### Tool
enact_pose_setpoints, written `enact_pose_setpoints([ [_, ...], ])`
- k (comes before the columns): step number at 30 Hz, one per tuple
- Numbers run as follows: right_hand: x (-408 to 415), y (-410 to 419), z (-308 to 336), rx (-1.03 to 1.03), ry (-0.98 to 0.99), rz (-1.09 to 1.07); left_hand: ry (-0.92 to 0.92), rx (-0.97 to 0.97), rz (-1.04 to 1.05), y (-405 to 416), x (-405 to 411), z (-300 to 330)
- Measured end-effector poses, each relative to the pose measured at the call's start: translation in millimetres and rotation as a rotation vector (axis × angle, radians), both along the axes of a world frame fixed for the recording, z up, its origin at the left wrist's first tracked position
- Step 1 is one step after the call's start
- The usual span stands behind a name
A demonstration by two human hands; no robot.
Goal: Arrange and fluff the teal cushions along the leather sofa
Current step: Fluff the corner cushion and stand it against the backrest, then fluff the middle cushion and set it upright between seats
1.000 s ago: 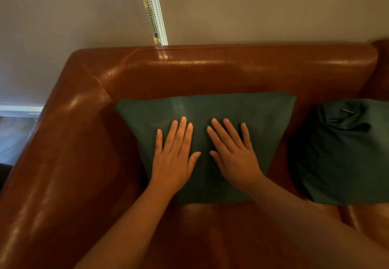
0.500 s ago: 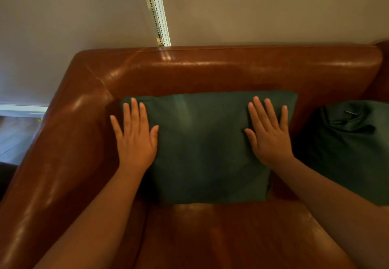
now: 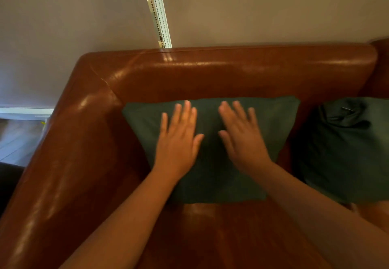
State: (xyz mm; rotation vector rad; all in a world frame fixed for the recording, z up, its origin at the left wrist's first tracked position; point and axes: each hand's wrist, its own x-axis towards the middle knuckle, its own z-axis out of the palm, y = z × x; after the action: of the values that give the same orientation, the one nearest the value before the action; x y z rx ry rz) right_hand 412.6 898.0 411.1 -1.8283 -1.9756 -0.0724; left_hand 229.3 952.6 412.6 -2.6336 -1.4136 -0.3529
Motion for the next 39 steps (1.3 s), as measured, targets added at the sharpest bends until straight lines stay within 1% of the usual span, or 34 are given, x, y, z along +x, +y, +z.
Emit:
enact_pose_setpoints([
  [2,-16.2,4.5,-5.2,-0.049,-0.105,0.072,0.062,-0.015,-0.053,-0.7,10.0,-8.6],
  [5,-4.9,11.4,-7.9,-0.101,-0.216,0.046,0.091,-0.006,-0.004,15.3,0.2,-8.3],
  [10,51.3,13.1,-3.6,-0.193,-0.258,-0.105,0.121,-0.030,0.105,44.0,-37.5,1.1],
  [15,112.1,-0.2,10.6,-0.330,-0.367,-0.298,0.200,-0.074,0.214,70.2,-74.4,18.6],
  [17,130.1,-8.1,19.5,-0.356,-0.362,-0.378,0.193,-0.049,0.231,83.9,-80.2,32.7],
  [20,147.8,-19.2,34.7,-0.358,-0.327,-0.435,0.118,-0.025,0.253,103.6,-73.2,60.2],
  [23,161.5,-31.9,44.6,-0.354,-0.257,-0.436,0.049,-0.050,0.196,111.1,-42.4,82.4],
  [26,181.6,-44.6,49.8,-0.367,-0.131,-0.402,-0.021,-0.103,0.059,98.0,11.1,89.4],
  [29,205.9,-60.0,52.0,-0.373,-0.106,-0.379,-0.073,-0.176,-0.079,64.8,76.5,83.3],
  [33,248.3,-81.4,57.2,-0.349,-0.086,-0.338,-0.098,-0.290,-0.197,11.5,164.2,68.6],
  [37,298.8,-100.9,61.7,-0.360,0.004,-0.276,-0.179,-0.432,-0.200,-32.2,242.7,57.4],
  [39,322.4,-108.2,62.6,-0.376,0.003,-0.226,-0.227,-0.463,-0.164,-48.3,274.8,53.8],
])
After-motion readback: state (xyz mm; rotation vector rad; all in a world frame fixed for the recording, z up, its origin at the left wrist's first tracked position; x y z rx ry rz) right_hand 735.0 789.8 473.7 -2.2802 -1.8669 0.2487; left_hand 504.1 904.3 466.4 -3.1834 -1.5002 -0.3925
